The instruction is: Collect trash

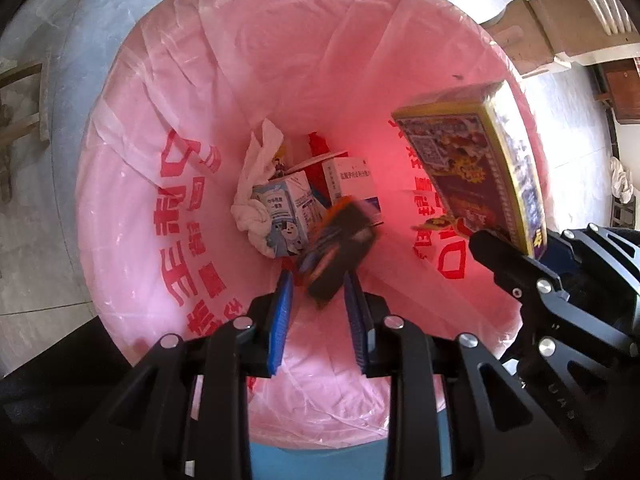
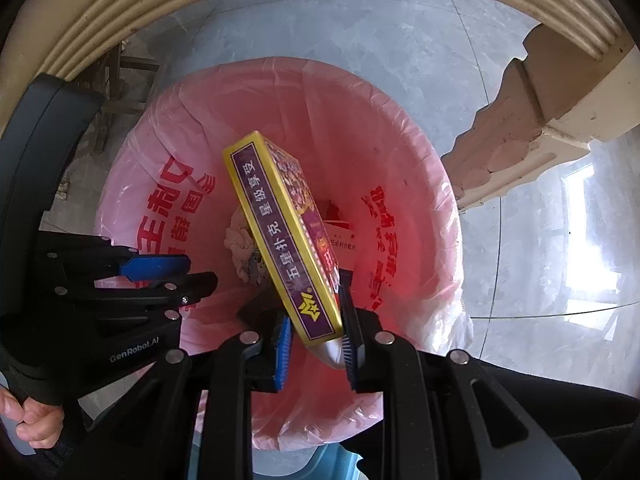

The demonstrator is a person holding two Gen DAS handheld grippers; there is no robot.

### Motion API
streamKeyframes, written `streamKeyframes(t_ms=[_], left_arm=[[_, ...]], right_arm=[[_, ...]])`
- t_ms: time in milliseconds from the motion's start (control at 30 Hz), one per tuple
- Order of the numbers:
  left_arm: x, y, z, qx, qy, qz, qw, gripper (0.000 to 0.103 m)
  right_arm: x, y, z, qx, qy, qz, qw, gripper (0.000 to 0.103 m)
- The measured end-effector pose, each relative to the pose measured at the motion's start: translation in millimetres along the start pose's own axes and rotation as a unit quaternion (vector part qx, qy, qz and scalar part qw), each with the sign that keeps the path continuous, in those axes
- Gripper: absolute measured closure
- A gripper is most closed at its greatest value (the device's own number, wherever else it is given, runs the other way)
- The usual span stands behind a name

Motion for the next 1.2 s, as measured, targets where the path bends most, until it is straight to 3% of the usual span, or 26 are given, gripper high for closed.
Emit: streamKeyframes(t_ms=[100,167,300,533,633,833,967,1200], left_arm=[[-5,2,2,-0.005,-0.005,0.002,1.0,0.076],[-9,2,2,-0.007,-0.004,0.003,1.0,0.061],[-8,4,2,-0.003,-0.003,0.015,0.9999,0.052],[-8,10,1,-0.018,-0.002,0.025,0.9995,0.04],[-13,12,-2,-0.023,-0.003,0.032,0.9992,0.039],[-31,20,-13,-0.047,-0.034,0.101,0.9932,0.031],[-41,18,-18,-0.04,-0.04,0.115,0.9918,0.031],[-88,9,-35,-0.057,-0.09,0.134,0.9852,0.029]], right_arm=[[2,-2,1,-0.003,-0.002,-0.002,1.0,0.081],[5,-1,1,-0.005,-0.001,-0.007,1.0,0.079],[5,1,1,-0.005,0.0,-0.015,1.0,0.056],[4,0,3,-0.005,-0.005,-0.018,1.0,0.056],[1,0,2,-0.003,-0.002,-0.02,1.0,0.053],[-13,-1,-2,0.014,0.004,-0.025,1.0,0.033],[-28,1,-7,0.02,0.01,-0.064,0.998,0.029],[-90,13,-15,0.0,-0.087,-0.099,0.991,0.025]])
Point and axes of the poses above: each gripper's, at about its wrist camera, not at the fingertips, and x roughly the way its jaws point, y to its left, z to its top, the point moved 5 cm from there along x, roughly the way its jaws point, and after that the axes turned 2 degrees about -y, right-handed, at the moved point
